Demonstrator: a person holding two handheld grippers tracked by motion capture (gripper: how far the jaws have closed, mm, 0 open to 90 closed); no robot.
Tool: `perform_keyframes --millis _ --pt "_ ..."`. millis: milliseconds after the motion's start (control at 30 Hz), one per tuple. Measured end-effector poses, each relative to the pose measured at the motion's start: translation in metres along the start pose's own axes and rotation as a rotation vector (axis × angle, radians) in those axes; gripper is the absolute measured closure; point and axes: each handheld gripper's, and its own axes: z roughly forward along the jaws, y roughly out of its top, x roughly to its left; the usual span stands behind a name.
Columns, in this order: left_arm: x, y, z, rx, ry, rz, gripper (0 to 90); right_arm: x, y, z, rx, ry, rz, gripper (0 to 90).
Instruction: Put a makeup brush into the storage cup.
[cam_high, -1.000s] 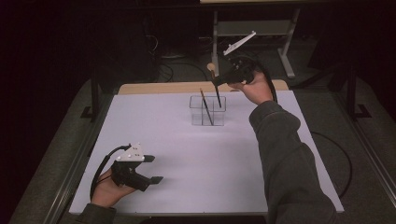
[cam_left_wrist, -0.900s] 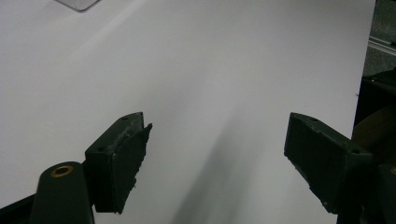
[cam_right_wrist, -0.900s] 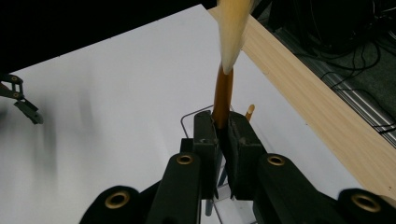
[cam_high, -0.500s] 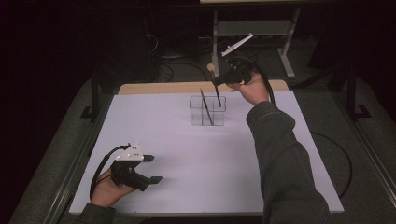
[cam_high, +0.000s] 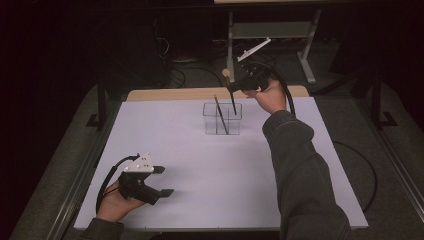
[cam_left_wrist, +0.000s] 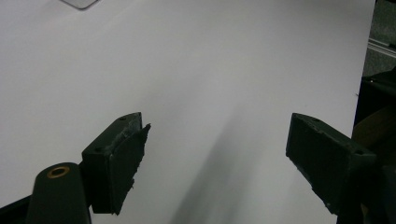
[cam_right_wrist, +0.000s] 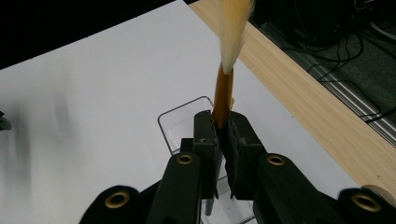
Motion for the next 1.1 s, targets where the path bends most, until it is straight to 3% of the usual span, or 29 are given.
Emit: perform_keyframes --millis 400,467,533,567,1100 --pt "0.000 0.000 -0.002 0.001 0.003 0.003 18.5 -0.002 -0.006 0.004 -0.002 -0.004 0.000 82.6" --pt "0.000 0.000 -0.002 0.002 0.004 0.002 18.5 -0.001 -0.007 0.004 0.005 0.003 0.033 82.6" --pt "0.000 0.000 -0.001 0.003 0.004 0.003 18.5 -0.003 -0.009 0.005 -0.008 -0.002 0.015 82.5" --pt "0.001 0.000 -0.001 0.005 0.003 0.004 18.5 -0.001 -0.009 0.004 -0.012 0.009 0.047 82.5" --pt "0.001 -0.001 -0.002 -0.004 -0.001 -0.011 18.3 -0.003 -0.016 0.010 -0.004 0.005 0.063 82.5"
